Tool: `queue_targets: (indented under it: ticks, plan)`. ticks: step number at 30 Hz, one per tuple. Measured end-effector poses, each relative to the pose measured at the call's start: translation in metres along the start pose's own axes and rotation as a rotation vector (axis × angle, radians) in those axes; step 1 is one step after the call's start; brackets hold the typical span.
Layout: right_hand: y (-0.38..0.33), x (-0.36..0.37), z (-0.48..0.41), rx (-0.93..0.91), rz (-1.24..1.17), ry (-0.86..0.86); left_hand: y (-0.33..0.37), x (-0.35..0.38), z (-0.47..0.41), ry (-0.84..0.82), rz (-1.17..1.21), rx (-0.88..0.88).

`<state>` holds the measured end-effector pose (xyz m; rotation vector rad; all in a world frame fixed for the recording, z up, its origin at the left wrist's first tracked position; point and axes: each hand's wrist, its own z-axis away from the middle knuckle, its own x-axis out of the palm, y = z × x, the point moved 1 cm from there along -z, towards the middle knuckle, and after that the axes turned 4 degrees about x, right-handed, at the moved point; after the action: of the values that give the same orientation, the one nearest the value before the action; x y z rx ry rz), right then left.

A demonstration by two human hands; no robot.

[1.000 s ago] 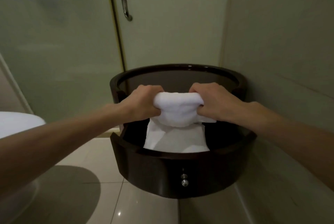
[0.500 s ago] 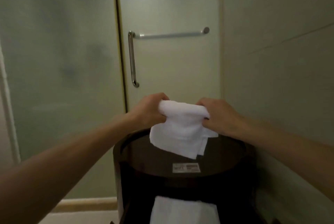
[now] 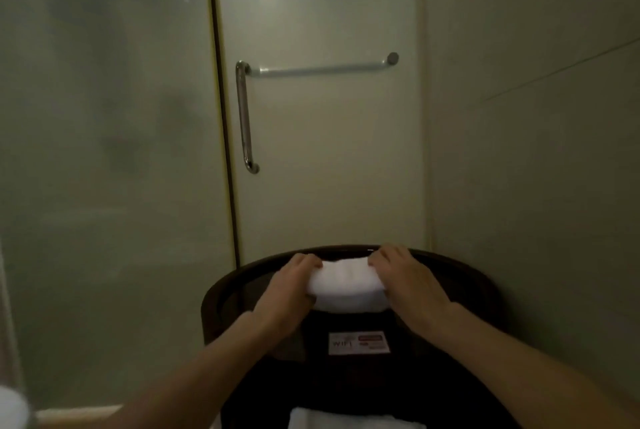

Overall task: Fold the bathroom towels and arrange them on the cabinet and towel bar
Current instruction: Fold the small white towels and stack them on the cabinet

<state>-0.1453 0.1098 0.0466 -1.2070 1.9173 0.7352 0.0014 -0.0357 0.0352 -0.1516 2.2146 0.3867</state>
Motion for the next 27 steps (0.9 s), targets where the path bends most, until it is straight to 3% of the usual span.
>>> queue_targets:
  ticks: [4,8,11,13,15,18,22,27]
  plan:
    - [0.000,0.022,0.020,-0.062,-0.021,-0.061,-0.005,0.009,0.026,-0.205,-0.028,-0.002]
    - [0.003,0.025,0.038,-0.127,-0.111,-0.134,-0.001,0.000,0.044,-0.343,-0.252,0.046]
    - [0.007,0.022,0.045,-0.007,-0.292,-0.188,0.002,-0.003,0.037,-0.235,-0.118,-0.090]
    - [0.011,0.022,0.040,0.251,-0.478,-0.168,0.003,0.001,0.027,-0.112,0.150,-0.324]
    - [0.014,0.024,0.029,0.544,-0.648,-0.259,0.002,0.009,0.016,-0.090,0.307,-0.547]
    - [0.014,0.029,0.016,0.736,-0.874,-0.373,0.002,0.017,0.004,-0.101,0.435,-0.738]
    - [0.011,0.035,0.008,0.829,-0.993,-0.304,0.000,0.022,-0.004,-0.030,0.505,-0.804]
    - [0.009,0.030,0.006,0.784,-1.091,-0.076,0.009,0.009,-0.009,0.116,0.644,-0.714]
